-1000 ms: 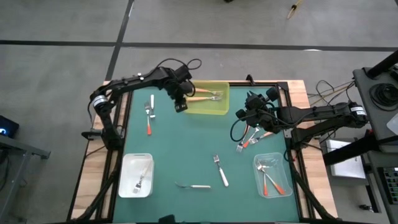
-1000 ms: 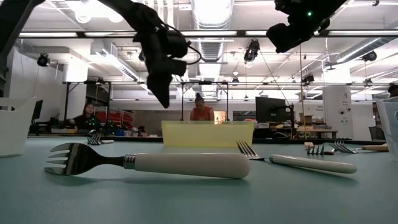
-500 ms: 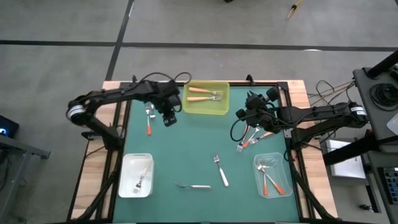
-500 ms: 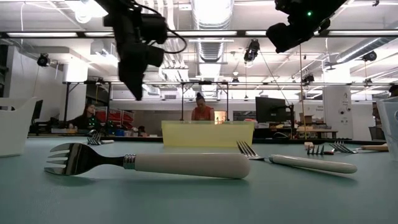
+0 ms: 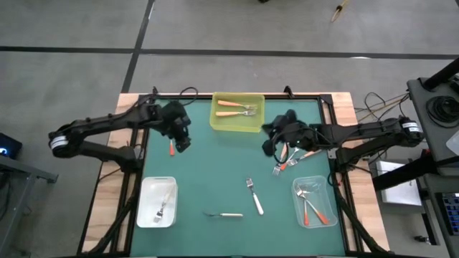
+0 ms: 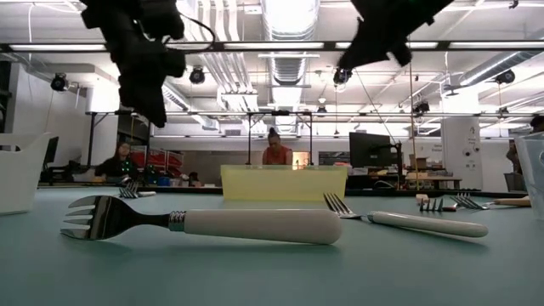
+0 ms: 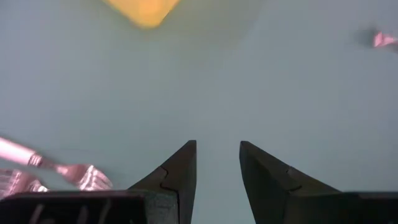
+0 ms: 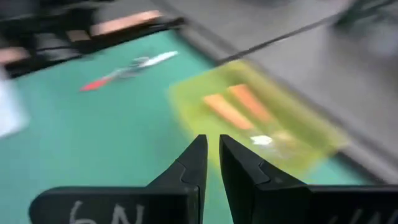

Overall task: Sort silverware by color (type)
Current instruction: Put the white fork into the white bin

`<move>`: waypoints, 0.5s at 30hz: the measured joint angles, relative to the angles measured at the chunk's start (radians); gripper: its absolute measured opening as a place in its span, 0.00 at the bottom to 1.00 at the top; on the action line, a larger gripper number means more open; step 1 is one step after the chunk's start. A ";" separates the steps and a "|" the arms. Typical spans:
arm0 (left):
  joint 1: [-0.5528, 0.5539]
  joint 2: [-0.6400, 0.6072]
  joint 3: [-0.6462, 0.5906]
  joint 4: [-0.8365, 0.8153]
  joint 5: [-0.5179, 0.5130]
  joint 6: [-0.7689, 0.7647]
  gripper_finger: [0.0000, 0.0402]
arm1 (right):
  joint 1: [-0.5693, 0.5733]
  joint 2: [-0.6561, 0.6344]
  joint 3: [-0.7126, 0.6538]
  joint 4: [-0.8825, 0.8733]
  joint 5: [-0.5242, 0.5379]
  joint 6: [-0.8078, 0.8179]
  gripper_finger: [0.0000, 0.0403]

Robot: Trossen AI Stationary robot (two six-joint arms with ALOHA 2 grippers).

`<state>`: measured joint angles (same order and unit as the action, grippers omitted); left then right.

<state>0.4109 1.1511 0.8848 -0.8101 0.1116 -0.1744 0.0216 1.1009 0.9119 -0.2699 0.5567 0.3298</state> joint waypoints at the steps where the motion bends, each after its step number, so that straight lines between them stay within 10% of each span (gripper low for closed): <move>1: -0.008 -0.021 -0.017 0.032 0.000 -0.007 0.26 | 0.003 0.015 0.000 0.027 -0.049 0.017 0.08; 8: -0.077 -0.138 -0.139 0.194 0.000 -0.067 0.26 | 0.066 0.127 0.001 0.186 -0.315 0.133 0.08; 15: -0.158 -0.205 -0.200 0.221 0.001 -0.105 0.26 | 0.151 0.281 0.097 0.126 -0.325 0.265 0.08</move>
<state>0.2532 0.9461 0.6843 -0.5893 0.1123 -0.2798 0.1722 1.3819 1.0088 -0.1438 0.2315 0.5951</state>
